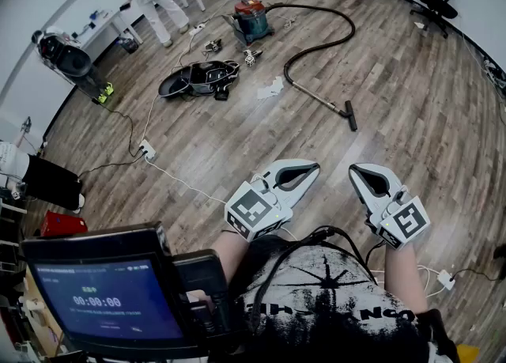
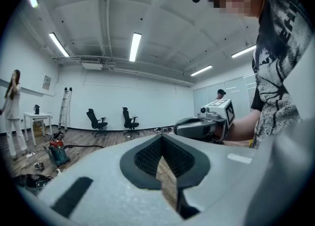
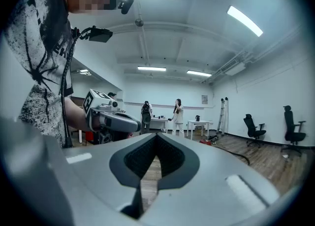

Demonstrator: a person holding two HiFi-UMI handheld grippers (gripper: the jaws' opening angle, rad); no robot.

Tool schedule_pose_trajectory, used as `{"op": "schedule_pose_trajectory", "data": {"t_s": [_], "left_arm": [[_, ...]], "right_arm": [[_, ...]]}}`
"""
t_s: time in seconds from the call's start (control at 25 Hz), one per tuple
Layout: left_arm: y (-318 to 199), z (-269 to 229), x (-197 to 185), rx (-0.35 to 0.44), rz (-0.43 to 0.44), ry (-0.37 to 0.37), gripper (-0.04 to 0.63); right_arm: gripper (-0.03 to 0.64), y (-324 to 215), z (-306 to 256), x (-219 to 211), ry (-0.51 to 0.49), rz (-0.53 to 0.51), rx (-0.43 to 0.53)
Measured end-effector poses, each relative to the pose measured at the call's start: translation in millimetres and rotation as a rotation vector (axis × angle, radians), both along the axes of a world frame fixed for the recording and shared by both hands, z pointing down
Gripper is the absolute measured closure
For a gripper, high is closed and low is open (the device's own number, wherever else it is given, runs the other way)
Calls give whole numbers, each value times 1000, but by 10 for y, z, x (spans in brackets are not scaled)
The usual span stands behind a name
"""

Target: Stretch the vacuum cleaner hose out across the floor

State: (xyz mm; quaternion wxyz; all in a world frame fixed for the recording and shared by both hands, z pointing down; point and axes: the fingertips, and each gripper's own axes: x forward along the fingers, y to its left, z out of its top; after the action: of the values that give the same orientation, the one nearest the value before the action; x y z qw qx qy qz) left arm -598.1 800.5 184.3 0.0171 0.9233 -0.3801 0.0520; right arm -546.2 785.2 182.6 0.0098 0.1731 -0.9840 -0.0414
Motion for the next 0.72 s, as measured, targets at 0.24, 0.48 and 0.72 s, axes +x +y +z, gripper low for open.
{"op": "schedule_pose_trajectory", "data": {"t_s": [0.24,0.48,0.72], "left_arm": [[60,117,37,-30,16,0,595],[94,216,182,-60,68,10,595],[252,295,195,-106,82,64,594]], "right_arm": [[612,74,112,14,5,-13,-74],[611,126,208,107,-3,-1,-105],[611,312,331,86,10,-2,-131]]}}
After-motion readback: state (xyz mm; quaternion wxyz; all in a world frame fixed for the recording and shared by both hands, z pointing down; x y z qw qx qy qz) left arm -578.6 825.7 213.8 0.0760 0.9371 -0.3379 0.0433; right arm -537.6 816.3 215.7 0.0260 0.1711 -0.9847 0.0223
